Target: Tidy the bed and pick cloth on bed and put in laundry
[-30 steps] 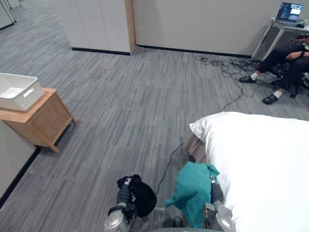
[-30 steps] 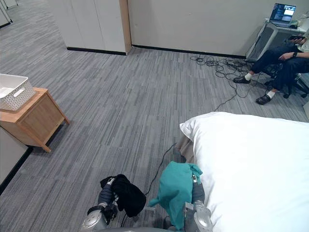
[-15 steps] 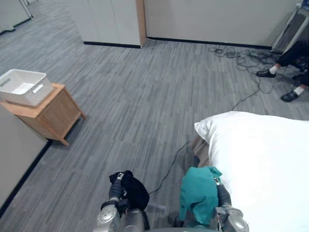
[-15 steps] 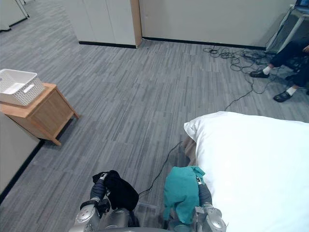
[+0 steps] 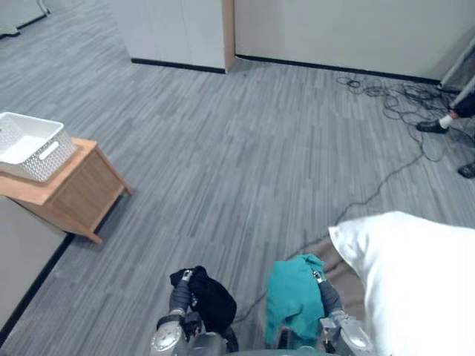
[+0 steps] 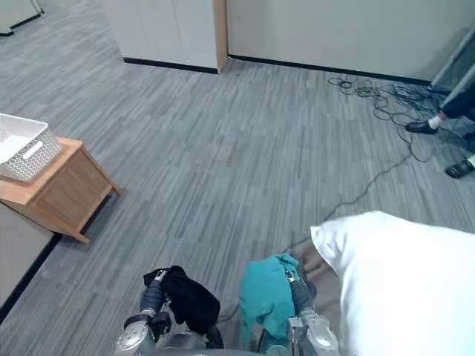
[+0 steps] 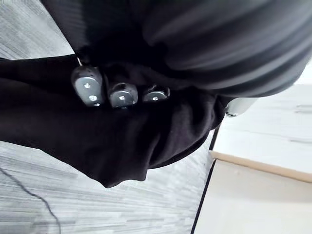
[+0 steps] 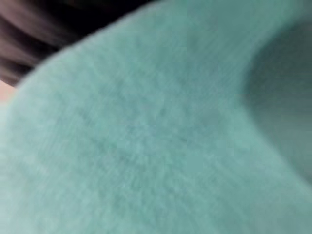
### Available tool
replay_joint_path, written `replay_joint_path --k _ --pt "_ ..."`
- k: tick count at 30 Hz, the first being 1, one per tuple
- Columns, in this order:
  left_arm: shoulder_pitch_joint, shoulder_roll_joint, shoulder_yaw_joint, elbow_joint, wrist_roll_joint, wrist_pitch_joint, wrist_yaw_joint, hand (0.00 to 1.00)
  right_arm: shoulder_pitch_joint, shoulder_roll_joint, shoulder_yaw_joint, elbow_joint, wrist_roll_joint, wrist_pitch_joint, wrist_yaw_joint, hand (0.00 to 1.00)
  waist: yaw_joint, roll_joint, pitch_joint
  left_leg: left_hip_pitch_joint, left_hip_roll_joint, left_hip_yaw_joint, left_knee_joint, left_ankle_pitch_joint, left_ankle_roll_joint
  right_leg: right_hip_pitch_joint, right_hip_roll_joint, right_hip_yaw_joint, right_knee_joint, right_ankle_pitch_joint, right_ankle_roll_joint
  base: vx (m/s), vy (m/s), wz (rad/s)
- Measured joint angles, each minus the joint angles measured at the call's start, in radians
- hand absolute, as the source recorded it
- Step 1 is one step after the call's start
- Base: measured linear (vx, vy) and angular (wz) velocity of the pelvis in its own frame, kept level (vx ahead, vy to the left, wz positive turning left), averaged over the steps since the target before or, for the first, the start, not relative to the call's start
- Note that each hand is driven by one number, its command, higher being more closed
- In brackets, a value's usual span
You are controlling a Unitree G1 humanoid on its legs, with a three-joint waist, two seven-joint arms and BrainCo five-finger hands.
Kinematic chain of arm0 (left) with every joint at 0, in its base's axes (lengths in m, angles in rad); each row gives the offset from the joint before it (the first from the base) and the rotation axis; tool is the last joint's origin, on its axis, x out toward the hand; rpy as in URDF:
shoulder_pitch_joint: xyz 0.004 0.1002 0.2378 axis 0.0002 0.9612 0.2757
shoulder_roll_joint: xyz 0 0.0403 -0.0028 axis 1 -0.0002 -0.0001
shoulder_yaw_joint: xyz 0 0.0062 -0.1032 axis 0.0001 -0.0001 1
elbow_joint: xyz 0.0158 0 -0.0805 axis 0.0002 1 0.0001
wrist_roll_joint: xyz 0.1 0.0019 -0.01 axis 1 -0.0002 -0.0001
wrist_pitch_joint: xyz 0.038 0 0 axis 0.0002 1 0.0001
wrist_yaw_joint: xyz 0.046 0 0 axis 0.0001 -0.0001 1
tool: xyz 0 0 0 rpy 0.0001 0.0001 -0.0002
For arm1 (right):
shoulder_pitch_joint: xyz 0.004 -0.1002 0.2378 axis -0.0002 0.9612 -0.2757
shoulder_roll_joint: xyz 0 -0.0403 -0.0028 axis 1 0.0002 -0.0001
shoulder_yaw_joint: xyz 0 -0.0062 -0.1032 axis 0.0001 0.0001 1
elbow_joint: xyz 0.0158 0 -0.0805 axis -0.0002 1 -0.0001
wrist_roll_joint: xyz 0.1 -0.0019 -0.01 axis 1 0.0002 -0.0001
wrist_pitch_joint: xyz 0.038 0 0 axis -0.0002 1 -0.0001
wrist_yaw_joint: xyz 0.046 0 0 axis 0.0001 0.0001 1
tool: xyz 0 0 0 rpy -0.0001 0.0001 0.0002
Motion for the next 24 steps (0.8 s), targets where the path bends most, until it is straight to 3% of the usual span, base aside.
replay_joint_path --k 1,3,4,5,6,7,8,9,10,11,12,13,14,15,16,18,19,20,21,23,24 --pt "-0.007 0.0 -0.003 -0.001 0.0 0.0 -0.001 1.0 0.005 0.0 0.0 -0.002 0.0 0.0 -0.001 1.0 -0.002 0.005 0.002 0.01 0.01 -0.017 0.001 -0.002 -0.007 -0.018 0.005 -0.012 -0.068 0.0 0.0 0.45 -0.101 0.96" --pt "-0.023 0.016 -0.004 0.0 0.001 -0.004 -0.003 1.0 0.024 0.003 0.0 -0.021 0.002 0.004 -0.002 1.0 -0.022 0.016 0.013 0.044 0.051 -0.082 0.004 -0.026 -0.036 -0.05 0.035 -0.006 -0.484 0.095 0.017 0.55 -0.19 1.01" --pt "-0.025 0.025 -0.004 0.002 0.001 -0.008 -0.004 1.0 0.036 0.004 0.0 -0.044 0.003 0.005 -0.002 1.0 -0.027 0.0 0.017 0.067 0.057 -0.115 0.003 -0.04 -0.052 -0.057 0.027 0.018 -0.686 0.186 0.051 0.54 -0.241 0.9" --pt "-0.024 0.045 -0.002 0.007 0.0 -0.017 -0.003 1.0 0.046 0.005 0.0 -0.069 0.004 0.005 0.0 1.0 -0.023 -0.024 0.018 0.095 0.053 -0.128 0.002 -0.06 -0.083 -0.087 0.009 0.067 -0.755 0.23 0.094 0.54 -0.31 0.89" --pt "-0.018 0.065 0.003 0.013 0.0 -0.021 -0.002 1.0 0.049 0.004 0.0 -0.084 0.004 0.005 0.003 1.0 -0.022 -0.042 0.025 0.132 0.059 -0.14 -0.001 -0.089 -0.114 -0.097 -0.01 0.113 -0.774 0.247 0.106 0.59 -0.401 0.85" --pt "0.001 0.075 0.007 0.014 -0.003 -0.022 -0.001 1.0 0.051 0.002 0.0 -0.089 0.004 0.005 0.005 1.0 -0.026 -0.041 0.023 0.189 0.092 -0.16 -0.002 -0.14 -0.141 -0.08 -0.011 0.134 -0.758 0.258 0.092 0.76 -0.562 0.93" --pt "0.034 0.072 0.02 0.015 -0.023 -0.022 0.0 1.0 0.059 -0.009 0.001 -0.102 0.004 0.007 0.009 1.0 -0.026 -0.014 -0.001 0.256 0.151 -0.186 -0.005 -0.189 -0.149 -0.068 0.013 0.128 -0.676 0.284 0.102 0.7 -0.518 0.84" --pt "0.052 0.058 0.032 0.021 -0.036 -0.02 0.0 1.0 0.05 -0.024 0.004 -0.103 0.003 0.014 0.01 1.0 -0.023 0.01 -0.024 0.258 0.178 -0.21 0.042 -0.199 -0.143 -0.089 0.033 0.108 -0.588 0.298 0.108 0.58 -0.413 0.62" --pt "0.057 0.055 0.042 0.031 -0.045 -0.019 0.0 1.0 0.035 -0.029 0.003 -0.1 0.004 0.023 0.008 1.0 -0.024 0.008 -0.031 0.199 0.198 -0.22 0.176 -0.185 -0.127 -0.107 0.04 0.107 -0.518 0.304 0.082 0.55 -0.444 0.33" --pt "0.058 0.033 0.05 0.037 -0.064 -0.018 0.0 1.0 0.003 -0.048 0.008 -0.102 0.004 0.037 0.008 1.0 -0.02 0.034 -0.022 0.097 0.228 -0.237 0.392 -0.106 -0.074 -0.103 0.068 0.101 -0.478 0.308 -0.01 0.65 -0.591 0.09" --pt "0.063 0.004 0.051 0.05 -0.072 -0.018 0.0 1.0 -0.029 -0.073 0.009 -0.102 0.004 0.048 0.013 1.0 -0.008 0.062 -0.018 0.012 0.266 -0.253 0.564 0.049 -0.051 -0.071 0.103 0.092 -0.476 0.268 -0.057 0.75 -0.65 -0.22" --pt "0.073 -0.025 0.051 0.058 -0.075 -0.018 0.002 1.0 -0.045 -0.084 0.018 -0.105 0.004 0.054 0.02 1.0 0.012 0.087 -0.013 -0.058 0.296 -0.272 0.688 0.206 -0.066 -0.023 0.141 0.092 -0.515 0.247 -0.078 0.75 -0.543 -0.34" --pt "0.077 -0.048 0.051 0.058 -0.074 -0.02 0.003 1.0 -0.066 -0.101 0.018 -0.102 0.004 0.056 0.025 1.0 0.025 0.111 -0.001 -0.123 0.288 -0.296 0.809 0.181 -0.084 0.042 0.171 0.089 -0.557 0.233 -0.111 0.74 -0.446 -0.35" --pt "0.084 -0.056 0.051 0.058 -0.068 -0.025 0.003 1.0 -0.078 -0.099 0.021 -0.088 0.004 0.057 0.035 1.0 0.035 0.104 0.007 -0.187 0.236 -0.3 0.877 0.108 -0.105 0.132 0.189 0.091 -0.615 0.215 -0.139 0.61 -0.362 -0.18" --pt "0.087 -0.055 0.052 0.056 -0.068 -0.032 0.003 1.0 -0.085 -0.094 0.023 -0.082 0.004 0.056 0.047 1.0 0.036 0.094 0.014 -0.207 0.197 -0.293 0.867 0.077 -0.114 0.182 0.192 0.089 -0.652 0.207 -0.149 0.57 -0.332 -0.13" --pt "0.094 -0.057 0.059 0.025 -0.066 -0.055 0.023 1.0 -0.09 -0.09 0.038 -0.09 -0.001 0.047 0.089 1.0 0.064 0.056 0.033 -0.278 0.055 -0.205 0.636 0.01 -0.176 0.324 0.194 0.089 -0.768 0.188 -0.174 0.55 -0.289 -0.12" --pt "0.095 -0.06 0.06 0.009 -0.066 -0.059 0.027 1.0 -0.09 -0.094 0.044 -0.103 -0.005 0.047 0.092 1.0 0.067 0.053 0.035 -0.3 0.033 -0.153 0.54 0.011 -0.178 0.355 0.198 0.079 -0.797 0.187 -0.173 0.55 -0.259 0.16" --pt "0.104 -0.062 0.06 -0.017 -0.067 -0.06 0.03 1.0 -0.09 -0.097 0.048 -0.122 -0.013 0.047 0.093 1.0 0.063 0.057 0.035 -0.317 0.017 -0.021 0.383 0.021 -0.18 0.407 0.213 0.045 -0.845 0.184 -0.159 0.67 -0.269 0.6" --pt "0.1 -0.066 0.06 -0.043 -0.067 -0.06 0.036 1.0 -0.08 -0.098 0.044 -0.14 -0.021 0.057 0.087 1.0 0.058 0.062 0.036 -0.315 0.005 0.163 0.205 0.043 -0.191 0.487 0.24 0.003 -0.904 0.17 -0.12 0.56 -0.217 0.75" --pt "0.091 -0.073 0.06 -0.07 -0.066 -0.051 0.045 1.0 -0.047 -0.104 0.042 -0.168 -0.028 0.081 0.076 1.0 0.063 0.062 0.035 -0.289 -0.009 0.349 0.078 0.066 -0.145 0.578 0.275 -0.075 -0.947 0.129 -0.071 0.49 -0.16 0.77" --pt "0.092 -0.073 0.059 -0.083 -0.067 -0.045 0.046 1.0 -0.043 -0.112 0.045 -0.169 -0.03 0.09 0.069 1.0 0.068 0.055 0.03 -0.285 -0.02 0.388 0.057 0.061 -0.126 0.599 0.28 -0.107 -0.935 0.092 -0.063 0.5 -0.165 0.74"
